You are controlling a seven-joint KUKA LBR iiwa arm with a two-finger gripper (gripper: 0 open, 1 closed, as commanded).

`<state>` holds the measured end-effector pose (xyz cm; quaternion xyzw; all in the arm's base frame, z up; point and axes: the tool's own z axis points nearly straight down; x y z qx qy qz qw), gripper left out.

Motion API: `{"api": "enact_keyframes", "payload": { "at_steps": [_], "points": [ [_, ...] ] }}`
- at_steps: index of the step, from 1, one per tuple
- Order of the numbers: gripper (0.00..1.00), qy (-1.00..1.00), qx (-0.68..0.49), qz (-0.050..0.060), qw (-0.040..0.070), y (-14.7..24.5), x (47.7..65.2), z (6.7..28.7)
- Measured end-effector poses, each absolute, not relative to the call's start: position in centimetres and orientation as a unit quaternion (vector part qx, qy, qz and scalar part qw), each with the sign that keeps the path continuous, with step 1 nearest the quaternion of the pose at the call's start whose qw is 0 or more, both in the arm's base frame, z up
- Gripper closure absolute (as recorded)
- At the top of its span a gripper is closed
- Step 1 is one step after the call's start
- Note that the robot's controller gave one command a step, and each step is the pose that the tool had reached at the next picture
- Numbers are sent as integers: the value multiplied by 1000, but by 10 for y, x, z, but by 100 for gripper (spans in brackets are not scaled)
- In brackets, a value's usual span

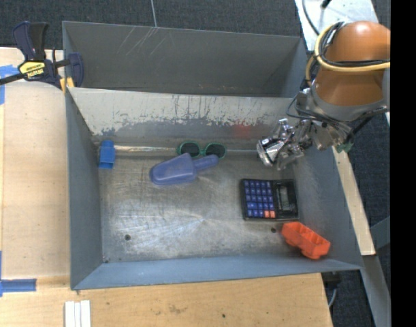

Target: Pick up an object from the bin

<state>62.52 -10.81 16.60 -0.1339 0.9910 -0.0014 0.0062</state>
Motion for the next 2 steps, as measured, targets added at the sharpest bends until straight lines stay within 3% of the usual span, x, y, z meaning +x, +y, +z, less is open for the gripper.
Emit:
{"api": "enact_keyframes", "payload": {
  "at_steps": [1, 2],
  "points": [
    [100, 991, -136, 2, -4, -106, 609, 173],
    [100, 990, -138, 0, 1, -99, 616, 246]
  ]
}}
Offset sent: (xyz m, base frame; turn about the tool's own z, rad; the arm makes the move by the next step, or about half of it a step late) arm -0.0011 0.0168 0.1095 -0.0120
